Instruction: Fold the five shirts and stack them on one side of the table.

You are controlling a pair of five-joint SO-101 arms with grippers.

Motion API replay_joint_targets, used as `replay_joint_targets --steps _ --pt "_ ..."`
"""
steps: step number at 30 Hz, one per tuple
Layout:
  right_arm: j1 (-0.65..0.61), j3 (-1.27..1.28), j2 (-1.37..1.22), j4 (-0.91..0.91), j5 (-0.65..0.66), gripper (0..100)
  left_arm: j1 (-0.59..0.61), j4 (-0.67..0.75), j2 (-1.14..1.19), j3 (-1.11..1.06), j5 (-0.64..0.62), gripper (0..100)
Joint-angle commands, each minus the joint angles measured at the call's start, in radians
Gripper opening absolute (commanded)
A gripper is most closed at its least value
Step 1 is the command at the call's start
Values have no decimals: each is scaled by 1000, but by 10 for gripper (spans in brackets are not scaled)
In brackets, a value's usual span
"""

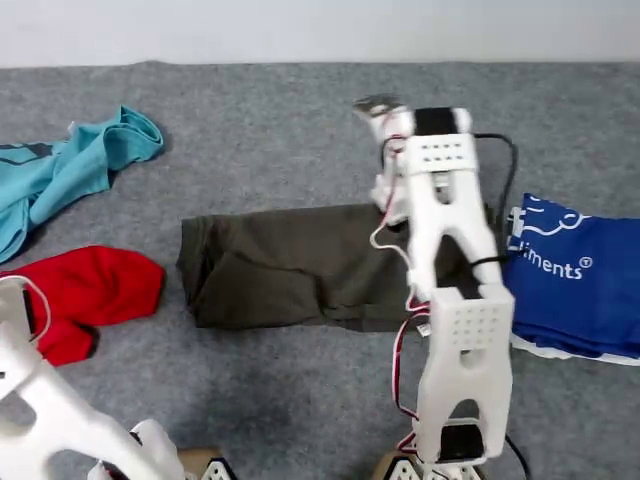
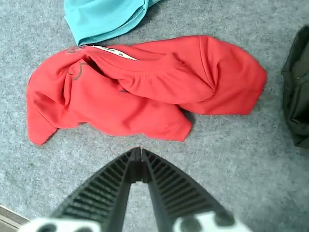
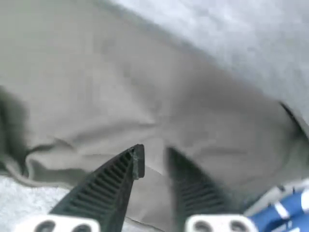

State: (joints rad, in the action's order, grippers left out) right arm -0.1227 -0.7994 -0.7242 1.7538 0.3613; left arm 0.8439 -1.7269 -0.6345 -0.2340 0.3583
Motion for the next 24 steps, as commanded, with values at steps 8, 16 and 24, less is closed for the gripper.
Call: replay_joint_targets --steps 8,16,24 --pt "140 3 18 42 -216 296 -6 -26 -21 35 80 9" --pt "209 3 -59 42 -224 296 -6 -26 -20 35 80 9" --pt "213 5 -170 39 -227 296 -6 -26 -20 35 77 9"
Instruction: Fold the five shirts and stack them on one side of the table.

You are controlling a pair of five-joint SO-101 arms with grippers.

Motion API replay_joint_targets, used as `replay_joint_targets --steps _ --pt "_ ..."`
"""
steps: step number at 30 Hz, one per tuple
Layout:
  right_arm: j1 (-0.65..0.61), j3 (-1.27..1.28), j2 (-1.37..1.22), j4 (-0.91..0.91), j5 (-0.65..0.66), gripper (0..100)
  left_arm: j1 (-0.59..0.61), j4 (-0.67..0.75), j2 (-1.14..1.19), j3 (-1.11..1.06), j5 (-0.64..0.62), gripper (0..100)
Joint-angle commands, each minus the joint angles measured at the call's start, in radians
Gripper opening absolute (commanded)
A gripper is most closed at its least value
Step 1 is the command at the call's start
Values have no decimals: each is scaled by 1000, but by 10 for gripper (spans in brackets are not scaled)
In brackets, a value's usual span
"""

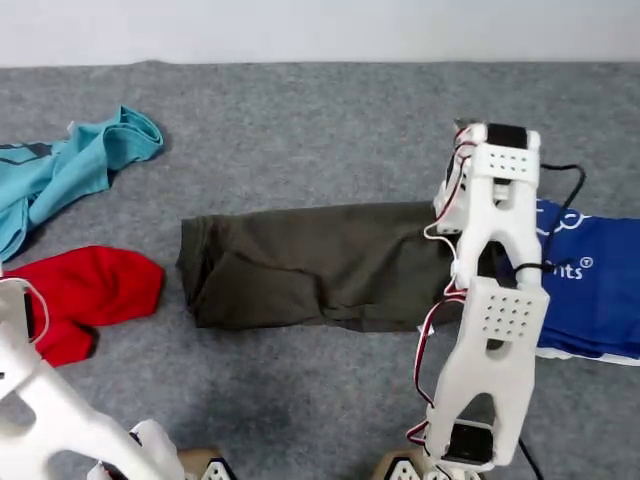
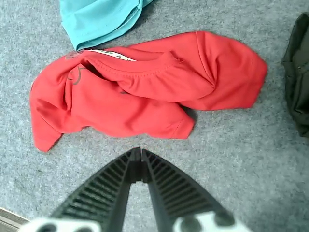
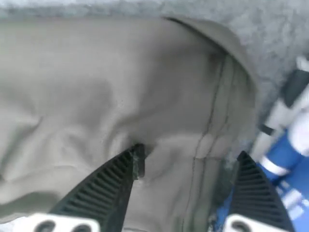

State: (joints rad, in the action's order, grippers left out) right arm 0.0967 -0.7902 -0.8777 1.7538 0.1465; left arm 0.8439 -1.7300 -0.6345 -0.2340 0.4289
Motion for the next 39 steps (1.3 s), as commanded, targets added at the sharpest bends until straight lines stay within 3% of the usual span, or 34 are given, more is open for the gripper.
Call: replay_joint_targets --steps 1,10,16,26,33,39 --pt "-18 -5 -36 36 -12 296 -6 -23 -20 35 6 9" --pt "-71 -5 -127 25 -8 276 -3 -23 -20 35 6 9" --pt "-74 -6 -101 31 -3 3 -3 -23 -20 35 6 9" --pt "-99 25 104 44 176 9 -3 -23 -26 35 5 9" --pt "-295 235 332 42 272 9 -2 -23 -28 33 3 9" --pt "-493 264 410 31 293 9 -2 -25 -28 33 -17 8"
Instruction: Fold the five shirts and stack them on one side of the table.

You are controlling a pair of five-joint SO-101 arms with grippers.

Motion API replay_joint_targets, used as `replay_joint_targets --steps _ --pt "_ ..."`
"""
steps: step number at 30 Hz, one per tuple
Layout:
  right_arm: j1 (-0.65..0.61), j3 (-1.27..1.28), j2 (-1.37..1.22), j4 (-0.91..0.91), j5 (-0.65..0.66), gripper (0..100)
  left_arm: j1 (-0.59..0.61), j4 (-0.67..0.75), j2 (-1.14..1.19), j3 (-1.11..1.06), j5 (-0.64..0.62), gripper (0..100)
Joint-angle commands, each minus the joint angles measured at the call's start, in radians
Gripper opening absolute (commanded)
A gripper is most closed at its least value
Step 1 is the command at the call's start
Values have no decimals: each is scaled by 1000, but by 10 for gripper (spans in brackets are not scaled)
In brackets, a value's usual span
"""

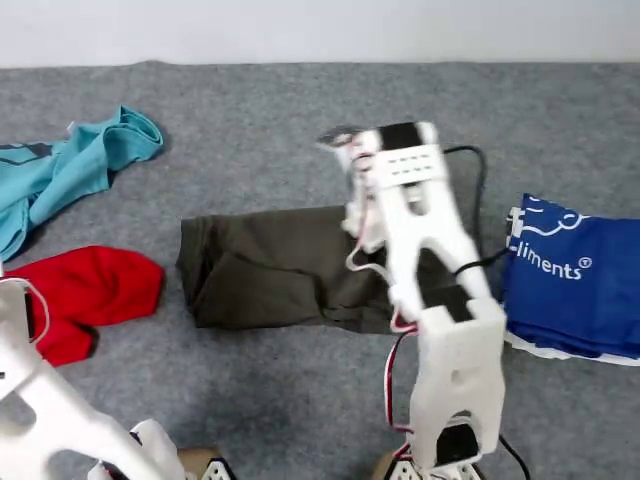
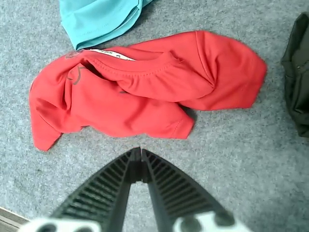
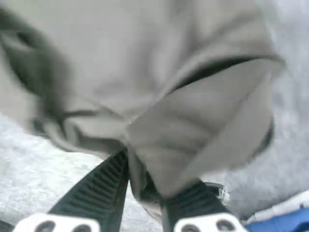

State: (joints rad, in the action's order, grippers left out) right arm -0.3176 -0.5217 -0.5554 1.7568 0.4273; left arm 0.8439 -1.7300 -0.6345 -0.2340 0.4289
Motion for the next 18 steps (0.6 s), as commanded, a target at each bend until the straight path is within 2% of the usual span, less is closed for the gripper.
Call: replay_joint_targets --steps 1,4,10,18 --pt "-113 -6 88 21 12 9 -2 -25 -28 33 -46 8" --pt "-202 -6 85 -10 12 9 -2 -25 -28 33 -117 8" --pt "-326 -75 82 -85 51 9 -2 -25 -28 33 -126 8" --pt "-369 -129 82 -199 61 9 -5 -23 -28 33 -126 8"
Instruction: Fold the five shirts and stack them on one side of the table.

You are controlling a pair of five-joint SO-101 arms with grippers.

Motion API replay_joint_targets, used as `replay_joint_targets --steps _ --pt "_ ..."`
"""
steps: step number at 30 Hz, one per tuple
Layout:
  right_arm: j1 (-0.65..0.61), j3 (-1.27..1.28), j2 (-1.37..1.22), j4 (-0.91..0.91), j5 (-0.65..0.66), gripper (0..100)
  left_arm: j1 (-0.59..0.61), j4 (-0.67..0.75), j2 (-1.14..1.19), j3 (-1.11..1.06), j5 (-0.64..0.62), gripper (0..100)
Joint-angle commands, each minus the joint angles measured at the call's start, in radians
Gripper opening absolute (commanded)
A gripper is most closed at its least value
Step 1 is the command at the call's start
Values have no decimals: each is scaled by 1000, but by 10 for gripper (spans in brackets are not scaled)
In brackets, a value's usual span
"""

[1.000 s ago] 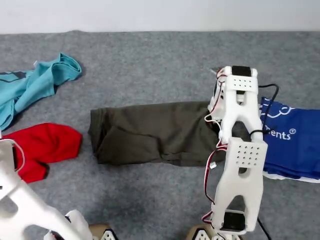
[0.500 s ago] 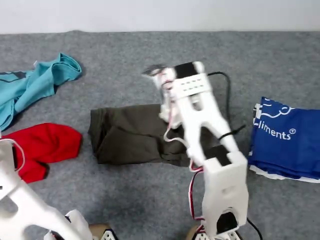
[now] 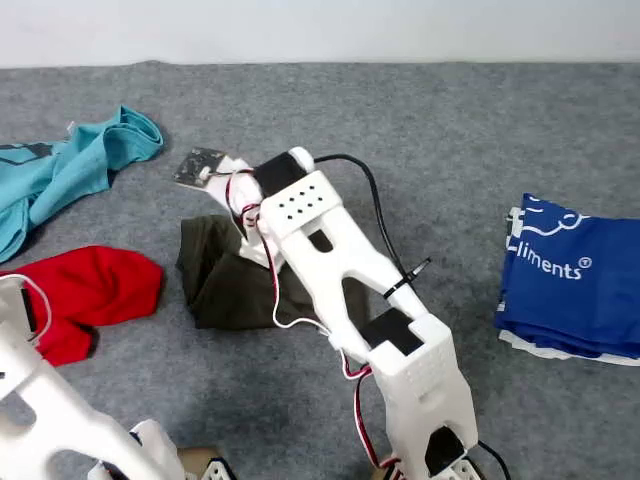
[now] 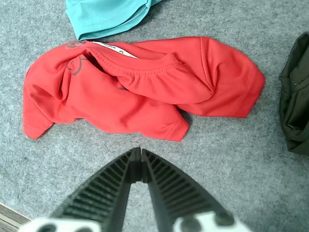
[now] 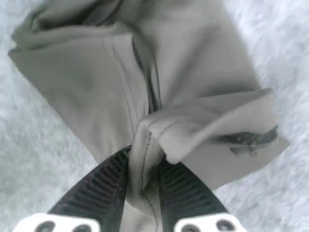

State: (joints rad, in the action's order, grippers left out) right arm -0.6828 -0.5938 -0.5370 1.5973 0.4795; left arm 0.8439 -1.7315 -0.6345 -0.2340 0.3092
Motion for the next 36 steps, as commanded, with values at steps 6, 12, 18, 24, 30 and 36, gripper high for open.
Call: replay_joint_targets --steps 6,12,18,24,30,36 --pt "59 -57 65 -39 5 9 -6 -21 -28 33 -6 8" --pt "134 -110 105 81 -12 9 -8 -20 -28 33 -6 8" --pt "85 -267 127 162 -11 9 -8 -20 -28 33 -6 8" --pt "45 -334 45 122 -15 9 -8 -20 -28 33 -6 8" --pt "22 -334 -59 -2 -17 9 -8 -20 -28 25 -5 8" --pt "-71 -334 -127 -74 -17 9 -5 -20 -28 -35 -5 8"
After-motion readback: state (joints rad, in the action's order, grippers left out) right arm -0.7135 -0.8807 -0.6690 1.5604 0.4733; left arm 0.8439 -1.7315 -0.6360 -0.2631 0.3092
